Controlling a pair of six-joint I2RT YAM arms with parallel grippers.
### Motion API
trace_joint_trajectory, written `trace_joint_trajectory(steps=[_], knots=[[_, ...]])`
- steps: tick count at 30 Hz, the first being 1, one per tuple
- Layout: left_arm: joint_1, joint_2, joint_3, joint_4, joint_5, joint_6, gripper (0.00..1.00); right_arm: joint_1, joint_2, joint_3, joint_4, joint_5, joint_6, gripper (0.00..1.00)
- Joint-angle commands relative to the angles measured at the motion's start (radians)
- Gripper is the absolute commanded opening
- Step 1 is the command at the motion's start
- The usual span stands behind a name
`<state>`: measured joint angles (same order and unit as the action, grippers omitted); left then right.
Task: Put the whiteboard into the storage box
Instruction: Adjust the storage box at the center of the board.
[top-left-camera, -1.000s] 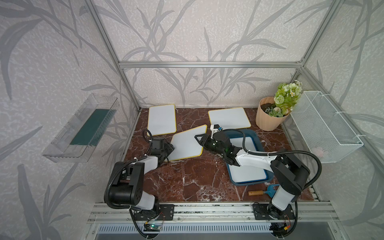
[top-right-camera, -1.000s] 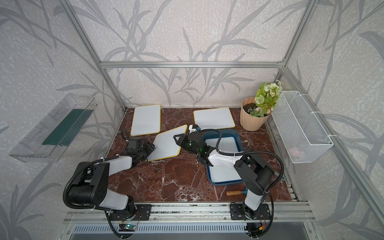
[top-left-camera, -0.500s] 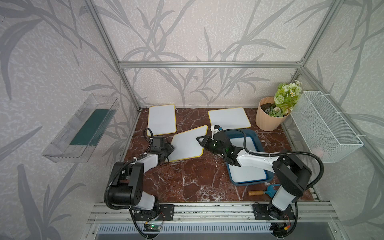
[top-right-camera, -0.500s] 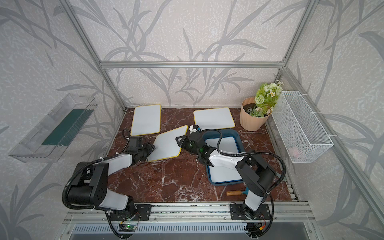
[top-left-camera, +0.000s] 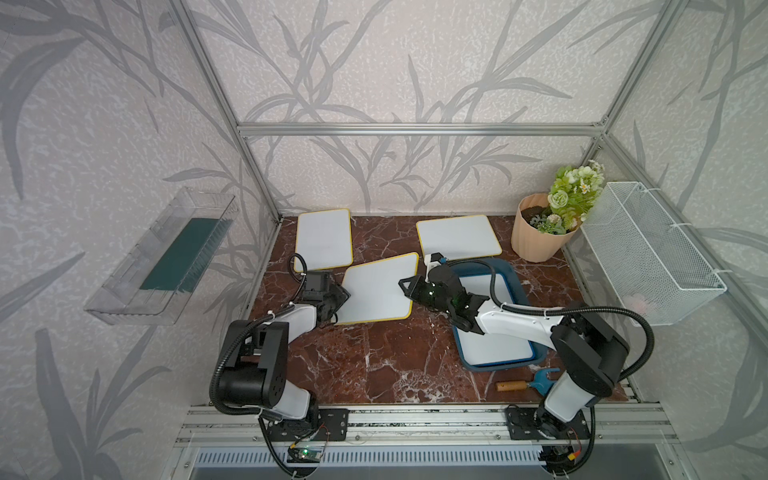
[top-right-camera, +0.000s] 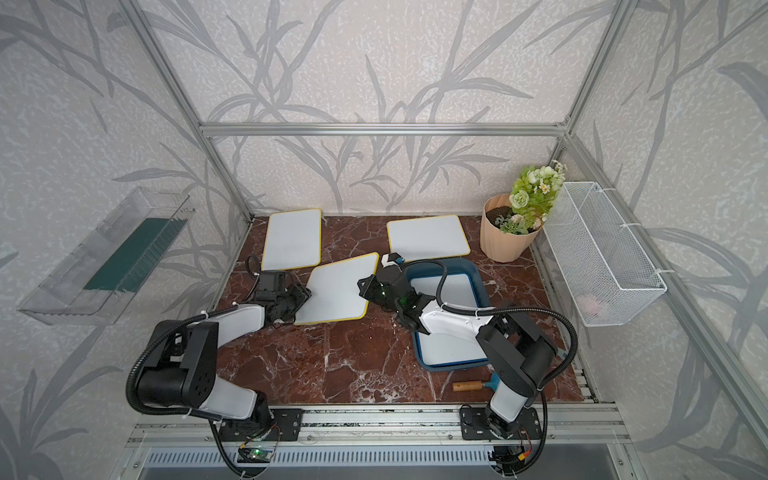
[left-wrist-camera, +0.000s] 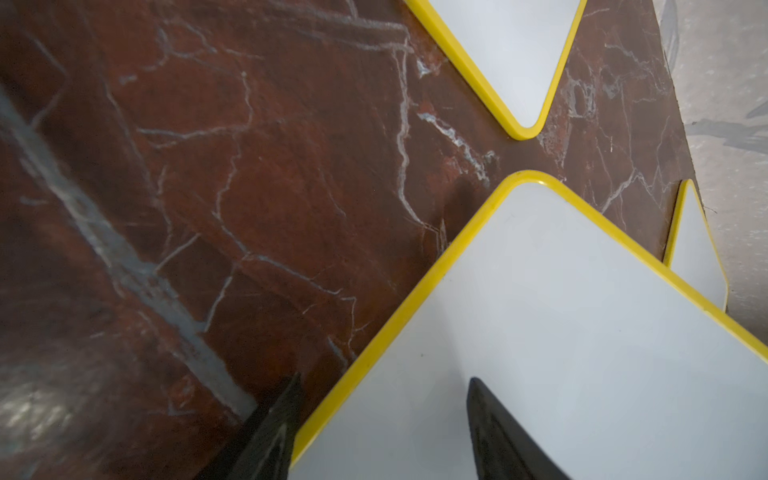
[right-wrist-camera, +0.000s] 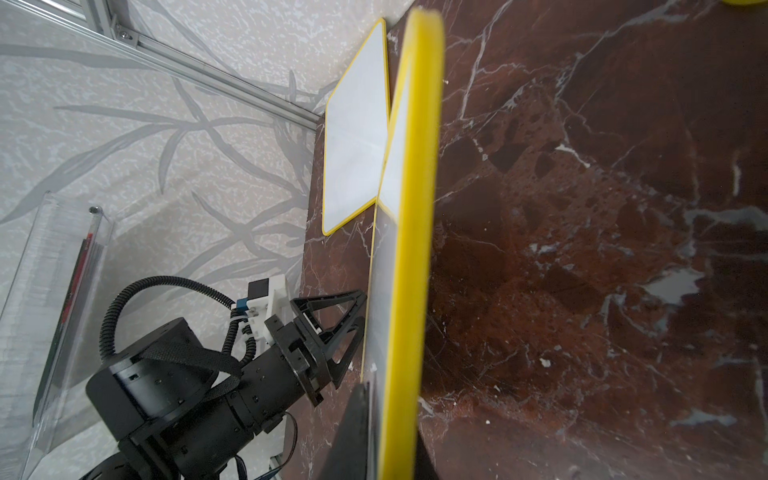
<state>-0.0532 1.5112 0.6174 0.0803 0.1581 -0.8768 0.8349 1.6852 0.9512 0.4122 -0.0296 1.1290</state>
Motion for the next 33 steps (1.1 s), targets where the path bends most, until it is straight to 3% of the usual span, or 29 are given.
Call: trace_joint_trajectory(steps=[1,12,33], knots=[[-0.044,0.032,0.009,-0.113,0.101,0.005,0.65,0.032,-0.019,-0.013,0.021,-0.006,-0.061,0.08],[-0.085,-0.058,0.074,-0.266,0.005,0.072,0.65,0.031,-0.05,0.015,0.001,0.007,-0.124,0.03],[-0.181,-0.171,0.199,-0.386,0.018,0.012,0.64,-0.005,-0.235,0.057,-0.014,0.189,-0.313,0.0]])
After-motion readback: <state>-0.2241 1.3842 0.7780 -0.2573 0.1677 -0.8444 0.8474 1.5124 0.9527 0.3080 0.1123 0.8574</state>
